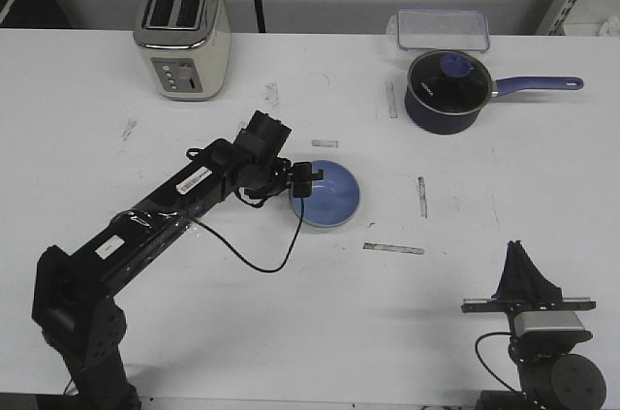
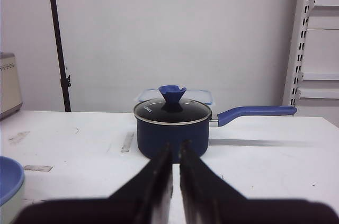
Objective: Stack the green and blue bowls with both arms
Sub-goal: 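Carry the blue bowl over the green bowl and lower it inside, then open the left gripper and retract it to the rest pose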
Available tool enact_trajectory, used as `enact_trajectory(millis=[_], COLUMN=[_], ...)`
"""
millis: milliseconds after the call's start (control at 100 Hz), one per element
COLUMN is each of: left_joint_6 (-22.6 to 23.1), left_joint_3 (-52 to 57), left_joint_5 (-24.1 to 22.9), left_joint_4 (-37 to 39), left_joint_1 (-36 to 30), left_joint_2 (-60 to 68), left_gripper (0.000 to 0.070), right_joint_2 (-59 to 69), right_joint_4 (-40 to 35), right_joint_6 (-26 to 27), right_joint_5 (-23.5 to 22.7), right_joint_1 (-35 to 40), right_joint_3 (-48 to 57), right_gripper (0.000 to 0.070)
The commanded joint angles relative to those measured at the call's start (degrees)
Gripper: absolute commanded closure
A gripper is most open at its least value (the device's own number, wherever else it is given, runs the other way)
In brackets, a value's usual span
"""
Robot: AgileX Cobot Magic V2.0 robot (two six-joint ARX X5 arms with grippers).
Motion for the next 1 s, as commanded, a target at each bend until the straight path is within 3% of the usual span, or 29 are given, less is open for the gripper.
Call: enact_trajectory(millis=[0,140,310,500,670,990], left_joint_6=[0.55,0.92,4.98,9.84,12.83,26.56], left_joint_3=[1.29,1.18,0.26,-2.12,-10.23,-35.15], left_joint_5=[0.04,-0.15,-0.2,-0.2,-0.22,-0.2], left_joint_4=[0.0,0.33,1.75,4.96,12.66,34.21], left_joint_1=[-0.35,0.33,2.36,6.29,9.99,17.84], left_joint_2=[-1.81,-4.26,-7.43,-10.69,-16.11,-33.16], left_gripper=[0.0367,0.0374,0.0395,0.0508,0.0697,0.07], right_joint_2=[-0.26,-0.26,-0.26,-0.26,-0.26,-0.26], right_joint_4=[0.52,0.52,0.52,0.52,0.52,0.52], right_joint_6=[0.57,0.57,0.57,0.57,0.57,0.57], right_joint_5=[0.2,0.2,0.2,0.2,0.2,0.2], right_joint_1=[-0.09,-0.09,-0.09,-0.09,-0.09,-0.09], right_joint_3=[0.11,0.11,0.11,0.11,0.11,0.11], right_gripper=[0.0685,0.0685,0.0685,0.0685,0.0685,0.0685])
